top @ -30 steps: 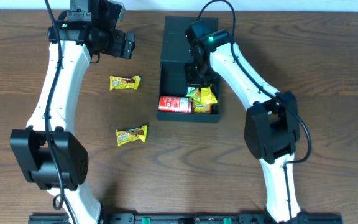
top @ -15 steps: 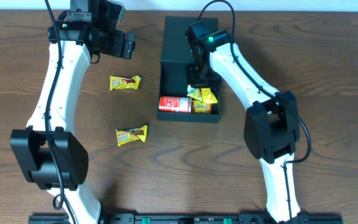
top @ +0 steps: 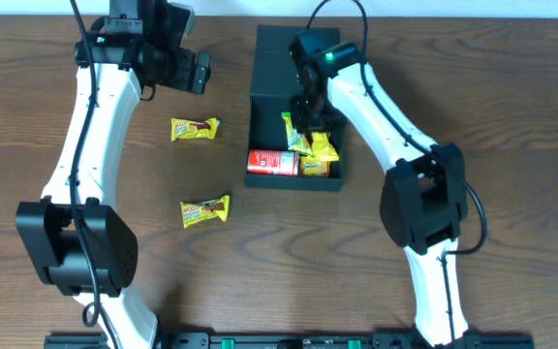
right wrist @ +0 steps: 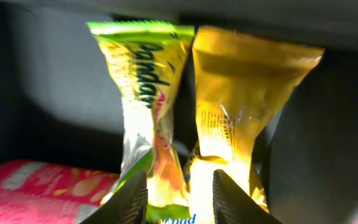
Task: Pack container
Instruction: 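Release the bar and retract the right arm to the upper right, then reach the left gripper to the yellow snack near the box and grasp it, then carry the yellow snack into the box and push it down, then reach the left gripper to the Apollo cake and grasp it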
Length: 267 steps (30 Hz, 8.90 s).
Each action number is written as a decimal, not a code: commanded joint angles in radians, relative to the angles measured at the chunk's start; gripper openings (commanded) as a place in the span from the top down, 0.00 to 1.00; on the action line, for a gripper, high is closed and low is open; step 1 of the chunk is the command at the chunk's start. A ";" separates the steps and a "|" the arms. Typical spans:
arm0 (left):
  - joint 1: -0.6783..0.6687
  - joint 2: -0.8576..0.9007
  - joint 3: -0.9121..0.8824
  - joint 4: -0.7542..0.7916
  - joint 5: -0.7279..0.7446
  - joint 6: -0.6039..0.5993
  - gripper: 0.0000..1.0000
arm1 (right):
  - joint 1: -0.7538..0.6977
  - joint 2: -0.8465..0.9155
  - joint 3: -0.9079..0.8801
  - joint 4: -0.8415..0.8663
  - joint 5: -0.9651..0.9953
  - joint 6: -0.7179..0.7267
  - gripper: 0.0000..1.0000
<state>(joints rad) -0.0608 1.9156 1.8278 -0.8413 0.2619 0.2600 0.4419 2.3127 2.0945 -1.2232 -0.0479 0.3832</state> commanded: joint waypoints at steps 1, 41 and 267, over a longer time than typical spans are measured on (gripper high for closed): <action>0.004 -0.006 0.007 -0.025 -0.007 0.051 0.05 | -0.010 -0.037 0.107 -0.010 0.015 -0.040 0.62; 0.002 -0.006 -0.483 0.382 -0.072 0.705 0.00 | -0.235 -0.286 0.221 -0.056 0.097 -0.120 0.38; -0.472 -0.065 -0.130 -0.255 -0.479 0.055 0.51 | -0.410 -0.285 0.219 -0.044 0.172 -0.156 0.17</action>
<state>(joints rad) -0.5385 1.8683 1.6833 -1.0542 -0.1455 0.1669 0.0444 2.0293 2.3085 -1.2701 0.1127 0.2401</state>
